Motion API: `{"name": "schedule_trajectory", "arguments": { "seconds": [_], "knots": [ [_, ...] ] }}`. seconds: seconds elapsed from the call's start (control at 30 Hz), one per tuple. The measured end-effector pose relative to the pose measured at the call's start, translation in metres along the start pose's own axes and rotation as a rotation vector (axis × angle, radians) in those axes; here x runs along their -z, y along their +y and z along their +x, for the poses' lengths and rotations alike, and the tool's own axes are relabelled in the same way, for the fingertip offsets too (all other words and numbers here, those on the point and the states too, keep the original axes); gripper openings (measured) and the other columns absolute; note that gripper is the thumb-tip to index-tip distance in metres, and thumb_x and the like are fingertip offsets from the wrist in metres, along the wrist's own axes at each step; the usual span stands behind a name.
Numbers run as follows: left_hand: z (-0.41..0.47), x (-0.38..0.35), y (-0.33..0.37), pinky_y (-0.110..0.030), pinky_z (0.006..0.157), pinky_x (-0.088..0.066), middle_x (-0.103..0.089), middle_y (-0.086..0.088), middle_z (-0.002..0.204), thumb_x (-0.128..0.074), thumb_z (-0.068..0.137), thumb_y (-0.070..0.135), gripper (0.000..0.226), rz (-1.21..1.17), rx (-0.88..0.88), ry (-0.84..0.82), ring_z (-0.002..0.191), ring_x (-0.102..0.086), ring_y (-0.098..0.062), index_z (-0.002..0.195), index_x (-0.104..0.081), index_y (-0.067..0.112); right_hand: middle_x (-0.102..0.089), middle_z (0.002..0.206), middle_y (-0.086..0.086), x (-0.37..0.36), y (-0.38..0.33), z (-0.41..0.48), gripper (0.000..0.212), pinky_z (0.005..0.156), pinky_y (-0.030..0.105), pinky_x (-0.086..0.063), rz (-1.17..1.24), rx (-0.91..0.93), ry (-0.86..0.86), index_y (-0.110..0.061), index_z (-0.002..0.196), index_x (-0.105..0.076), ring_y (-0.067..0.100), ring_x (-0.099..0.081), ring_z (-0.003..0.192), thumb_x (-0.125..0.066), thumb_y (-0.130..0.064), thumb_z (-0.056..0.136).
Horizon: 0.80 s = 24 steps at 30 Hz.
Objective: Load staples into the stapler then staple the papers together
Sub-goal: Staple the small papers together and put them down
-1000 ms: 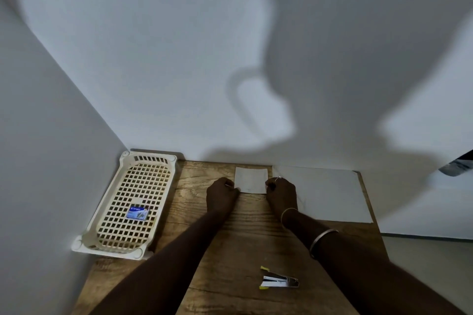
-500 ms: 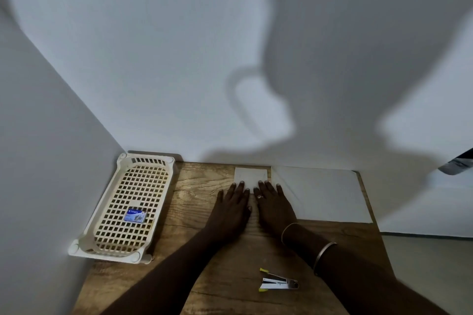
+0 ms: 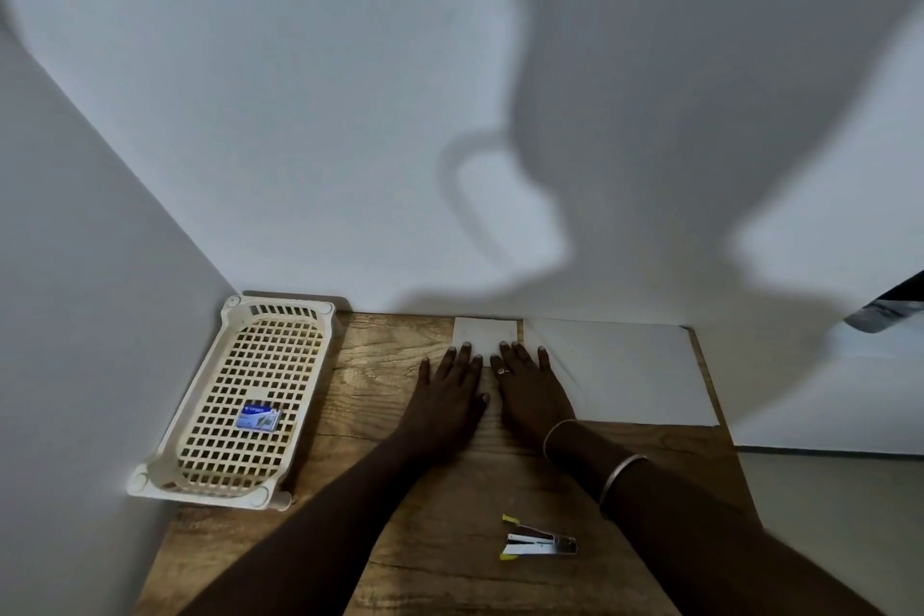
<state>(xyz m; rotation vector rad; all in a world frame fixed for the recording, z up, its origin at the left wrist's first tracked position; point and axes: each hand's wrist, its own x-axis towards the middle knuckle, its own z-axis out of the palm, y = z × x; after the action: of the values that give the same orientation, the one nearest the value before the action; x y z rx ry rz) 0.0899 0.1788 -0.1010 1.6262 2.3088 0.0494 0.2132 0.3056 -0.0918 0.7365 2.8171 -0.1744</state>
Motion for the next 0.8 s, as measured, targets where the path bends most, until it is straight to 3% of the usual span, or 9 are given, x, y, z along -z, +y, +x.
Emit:
{"name": "schedule_trajectory", "arguments": {
  "seconds": [0.27,0.33,0.4,0.47,0.63,0.7,0.8],
  "knots": [
    [-0.055,0.009,0.009,-0.042,0.125,-0.003,0.002,-0.007,0.171,-0.031,0.107,0.044,0.063,-0.128,-0.051,0.059,0.158,-0.002,-0.027,0.161,-0.014,0.015,-0.020,0.167,0.011,0.006,0.012,-0.062,0.056,0.125,0.048,0.000,0.120,0.060,0.150,-0.011,0.157,-0.028,0.027,-0.013,0.156,-0.041,-0.018,0.102],
    [-0.079,0.006,0.018,-0.039,0.125,-0.008,-0.004,-0.004,0.171,-0.037,0.107,0.042,0.062,-0.201,-0.073,0.076,0.157,-0.009,-0.024,0.160,-0.019,0.018,-0.036,0.160,0.013,-0.001,0.011,-0.095,0.051,0.124,0.047,-0.012,0.199,0.057,0.175,-0.011,0.153,-0.038,0.029,-0.030,0.150,-0.045,-0.021,0.103],
    [-0.103,0.002,0.029,-0.036,0.123,-0.019,-0.011,0.000,0.171,-0.046,0.104,0.044,0.064,-0.306,-0.079,0.092,0.154,-0.018,-0.019,0.159,-0.025,0.021,-0.060,0.140,0.013,-0.006,0.007,-0.129,0.044,0.114,0.041,-0.036,0.321,-0.002,0.242,-0.013,0.142,-0.054,0.030,-0.055,0.131,-0.054,-0.025,0.100],
    [-0.122,-0.004,0.038,-0.030,0.120,-0.023,-0.012,0.004,0.171,-0.054,0.098,0.049,0.071,-0.389,-0.085,0.079,0.152,-0.021,-0.014,0.159,-0.027,0.025,-0.069,0.127,0.009,-0.010,0.002,-0.157,0.040,0.104,0.036,-0.045,0.377,-0.034,0.234,-0.016,0.136,-0.061,0.027,-0.063,0.117,-0.056,-0.030,0.099],
    [-0.143,-0.027,0.050,-0.016,0.119,-0.007,-0.022,0.000,0.167,-0.071,0.082,0.056,0.097,-0.392,-0.177,-0.039,0.152,-0.021,-0.016,0.160,-0.023,0.022,-0.062,0.136,0.004,-0.023,-0.005,-0.197,0.054,0.105,0.028,-0.042,0.389,0.013,0.168,-0.017,0.140,-0.056,0.020,-0.059,0.124,-0.059,-0.043,0.093],
    [-0.145,-0.033,0.055,-0.015,0.116,-0.004,-0.032,-0.003,0.163,-0.071,0.082,0.051,0.094,-0.345,-0.185,-0.042,0.149,-0.027,-0.020,0.159,-0.026,0.019,-0.061,0.138,0.004,-0.028,-0.007,-0.202,0.057,0.108,0.027,-0.040,0.386,0.020,0.115,-0.018,0.142,-0.055,0.020,-0.056,0.127,-0.062,-0.042,0.090],
    [-0.145,-0.038,0.062,-0.026,0.116,-0.018,-0.051,-0.007,0.151,-0.069,0.086,0.043,0.078,-0.326,-0.191,0.008,0.140,-0.043,-0.028,0.153,-0.040,0.014,-0.061,0.136,-0.001,-0.035,-0.012,-0.204,0.053,0.105,0.027,-0.041,0.376,0.028,0.071,-0.022,0.141,-0.056,0.018,-0.056,0.126,-0.065,-0.034,0.090]
  ]
}}
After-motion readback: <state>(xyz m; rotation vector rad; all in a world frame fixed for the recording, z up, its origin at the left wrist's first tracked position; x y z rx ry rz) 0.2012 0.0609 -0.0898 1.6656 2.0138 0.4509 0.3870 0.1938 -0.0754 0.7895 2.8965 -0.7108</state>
